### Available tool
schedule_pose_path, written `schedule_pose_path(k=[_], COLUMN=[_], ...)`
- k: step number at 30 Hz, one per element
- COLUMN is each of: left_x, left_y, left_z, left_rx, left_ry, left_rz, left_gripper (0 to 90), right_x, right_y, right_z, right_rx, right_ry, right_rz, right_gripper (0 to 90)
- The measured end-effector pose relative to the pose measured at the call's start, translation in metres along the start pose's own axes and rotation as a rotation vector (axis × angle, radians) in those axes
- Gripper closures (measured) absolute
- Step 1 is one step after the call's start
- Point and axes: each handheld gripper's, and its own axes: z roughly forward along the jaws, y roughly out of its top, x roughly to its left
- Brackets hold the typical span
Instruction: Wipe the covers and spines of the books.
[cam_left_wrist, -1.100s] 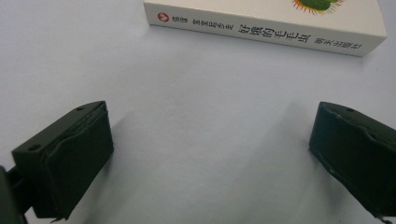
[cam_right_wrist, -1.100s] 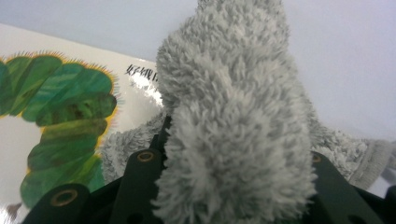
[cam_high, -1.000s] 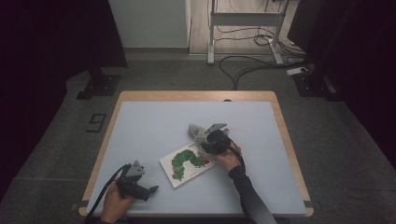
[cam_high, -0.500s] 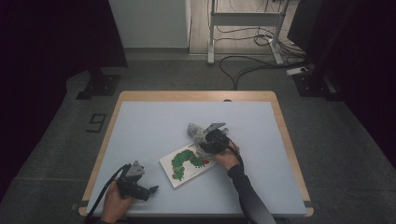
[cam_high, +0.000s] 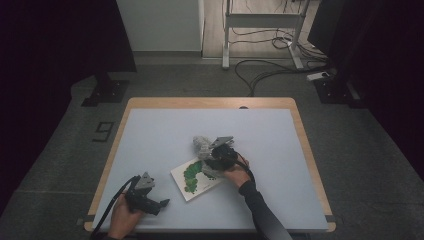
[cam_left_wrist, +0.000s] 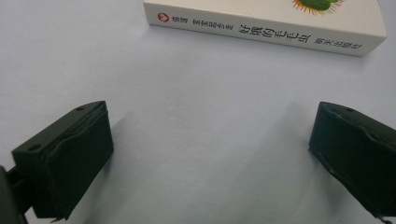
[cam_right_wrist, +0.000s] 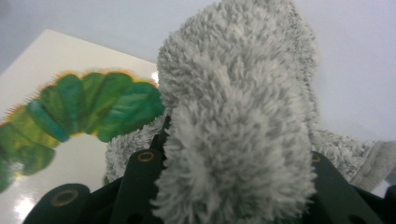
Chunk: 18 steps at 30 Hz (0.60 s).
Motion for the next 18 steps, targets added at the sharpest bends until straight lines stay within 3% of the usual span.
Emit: schedule_pose_path(k=[11,18], left_x=[0.0,0.0], left_y=[0.0,0.0], left_z=[0.0,0.0], left_rx=[0.0,0.0], left_ry=[0.0,0.0], left_rz=[0.0,0.0], left_gripper=[0.0,0.0], right_x=[0.009,0.023], right_y=[0.001,0.005], right_z=[0.002,0.006], right_rx=[-0.009,-0.018], right_ry=[0.019,0.074], right_rz=[-0.012,-0.04], right_gripper=[60.6,60.6])
